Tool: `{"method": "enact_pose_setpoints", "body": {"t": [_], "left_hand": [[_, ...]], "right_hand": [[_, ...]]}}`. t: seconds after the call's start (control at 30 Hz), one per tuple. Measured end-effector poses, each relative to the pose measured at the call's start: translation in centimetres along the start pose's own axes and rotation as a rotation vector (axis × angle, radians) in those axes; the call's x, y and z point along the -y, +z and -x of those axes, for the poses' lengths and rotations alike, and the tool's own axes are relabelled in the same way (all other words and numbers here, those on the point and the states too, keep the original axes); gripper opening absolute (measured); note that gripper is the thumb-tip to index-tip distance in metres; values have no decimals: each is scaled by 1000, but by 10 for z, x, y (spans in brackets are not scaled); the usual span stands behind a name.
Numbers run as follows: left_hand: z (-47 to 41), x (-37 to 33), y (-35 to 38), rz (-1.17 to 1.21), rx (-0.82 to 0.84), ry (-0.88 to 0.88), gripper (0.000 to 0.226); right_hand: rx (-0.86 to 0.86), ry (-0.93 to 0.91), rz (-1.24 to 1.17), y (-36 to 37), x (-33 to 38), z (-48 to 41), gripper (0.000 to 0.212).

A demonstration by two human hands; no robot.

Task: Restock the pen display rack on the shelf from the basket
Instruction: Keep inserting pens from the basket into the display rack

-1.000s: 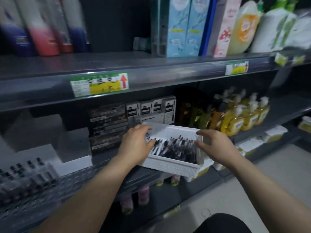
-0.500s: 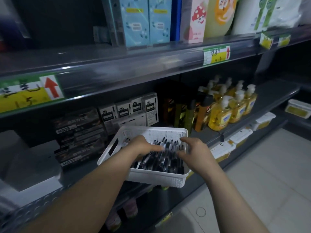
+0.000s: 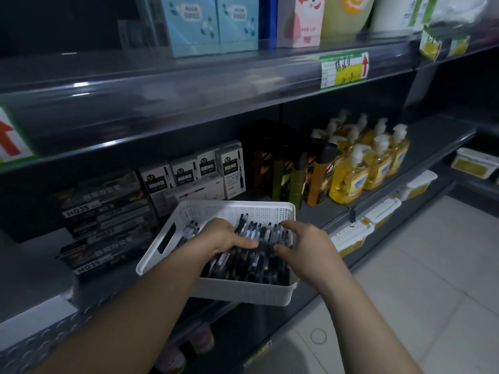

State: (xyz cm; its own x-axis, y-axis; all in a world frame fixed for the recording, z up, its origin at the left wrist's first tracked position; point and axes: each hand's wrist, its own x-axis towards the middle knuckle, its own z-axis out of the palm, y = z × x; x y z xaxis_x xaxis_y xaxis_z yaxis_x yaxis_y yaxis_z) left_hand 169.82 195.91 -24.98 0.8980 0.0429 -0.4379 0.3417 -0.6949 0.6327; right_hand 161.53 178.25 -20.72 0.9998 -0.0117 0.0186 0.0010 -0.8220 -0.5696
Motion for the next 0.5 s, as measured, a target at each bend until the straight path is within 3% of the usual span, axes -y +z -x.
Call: {"method": "enact_pose_setpoints", "body": {"t": [0.13,0.2,0.37,0.5], "left_hand": [[-3,8,0,135,79,45,92],[-5,8,-1,201,91,44,81],[6,-4,-26,534,149,86,18],[25,-7,-58,706,136,115,24]], "right_hand": [[6,10,-23,0,1,2,45],[6,15,-36,-1,2,2,45],[1,43,-37,-2,2,-1,46],[-42,58,30,0,9,-2,48]]}}
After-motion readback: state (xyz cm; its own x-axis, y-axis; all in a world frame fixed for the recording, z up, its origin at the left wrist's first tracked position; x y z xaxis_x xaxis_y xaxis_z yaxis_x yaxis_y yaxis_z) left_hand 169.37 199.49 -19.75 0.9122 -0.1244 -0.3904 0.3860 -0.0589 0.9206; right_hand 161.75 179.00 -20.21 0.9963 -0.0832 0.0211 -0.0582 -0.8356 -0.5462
